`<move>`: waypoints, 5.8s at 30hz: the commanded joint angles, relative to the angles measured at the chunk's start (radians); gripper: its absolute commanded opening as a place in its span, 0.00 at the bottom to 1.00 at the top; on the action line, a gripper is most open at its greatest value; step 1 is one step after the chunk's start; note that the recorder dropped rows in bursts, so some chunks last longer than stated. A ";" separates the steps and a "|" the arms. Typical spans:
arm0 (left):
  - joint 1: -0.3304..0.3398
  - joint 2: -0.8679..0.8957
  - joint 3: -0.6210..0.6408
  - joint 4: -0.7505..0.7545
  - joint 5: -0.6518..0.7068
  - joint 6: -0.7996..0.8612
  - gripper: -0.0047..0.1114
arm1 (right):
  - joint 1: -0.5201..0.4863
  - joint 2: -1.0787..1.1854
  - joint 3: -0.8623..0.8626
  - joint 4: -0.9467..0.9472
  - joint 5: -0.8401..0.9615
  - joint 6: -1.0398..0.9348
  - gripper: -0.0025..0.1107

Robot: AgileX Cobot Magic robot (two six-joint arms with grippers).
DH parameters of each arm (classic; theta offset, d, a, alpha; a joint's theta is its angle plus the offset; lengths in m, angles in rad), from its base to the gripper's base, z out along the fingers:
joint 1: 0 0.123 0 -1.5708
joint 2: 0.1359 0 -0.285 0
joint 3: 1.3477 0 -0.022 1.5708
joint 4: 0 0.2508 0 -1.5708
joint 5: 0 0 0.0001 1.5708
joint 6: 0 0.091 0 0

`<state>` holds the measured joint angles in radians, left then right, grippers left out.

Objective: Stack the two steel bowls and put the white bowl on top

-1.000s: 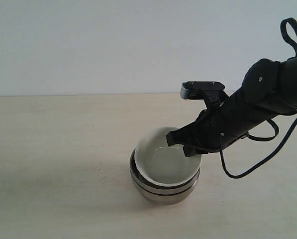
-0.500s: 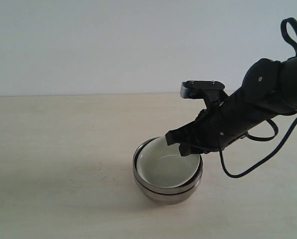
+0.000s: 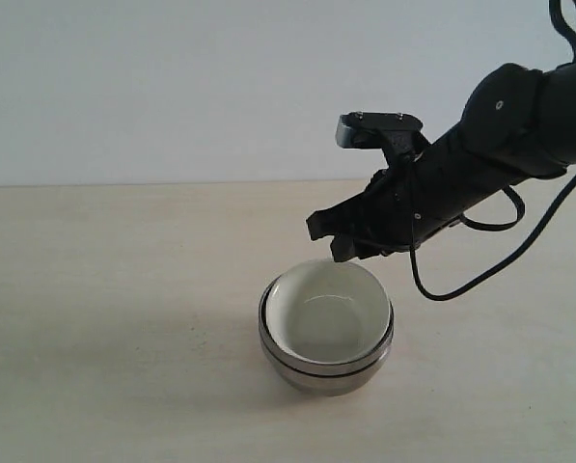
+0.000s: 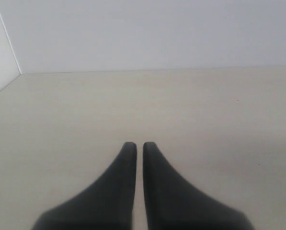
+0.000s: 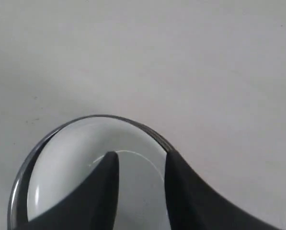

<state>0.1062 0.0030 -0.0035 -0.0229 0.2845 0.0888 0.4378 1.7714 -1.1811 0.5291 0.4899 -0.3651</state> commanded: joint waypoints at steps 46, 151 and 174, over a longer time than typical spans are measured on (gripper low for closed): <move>0.001 -0.003 0.003 -0.003 -0.007 -0.011 0.08 | 0.000 0.042 -0.005 -0.065 -0.035 -0.010 0.02; 0.001 -0.003 0.003 -0.003 -0.007 -0.011 0.08 | -0.145 -1.771 0.472 -0.262 -0.146 0.100 0.02; 0.001 -0.003 0.003 -0.003 -0.007 -0.011 0.08 | -0.431 -1.771 0.787 -0.248 -0.328 0.326 0.02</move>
<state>0.1062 0.0030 -0.0035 -0.0229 0.2845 0.0888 0.0117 0.0059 -0.4677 0.2859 0.2157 -0.1042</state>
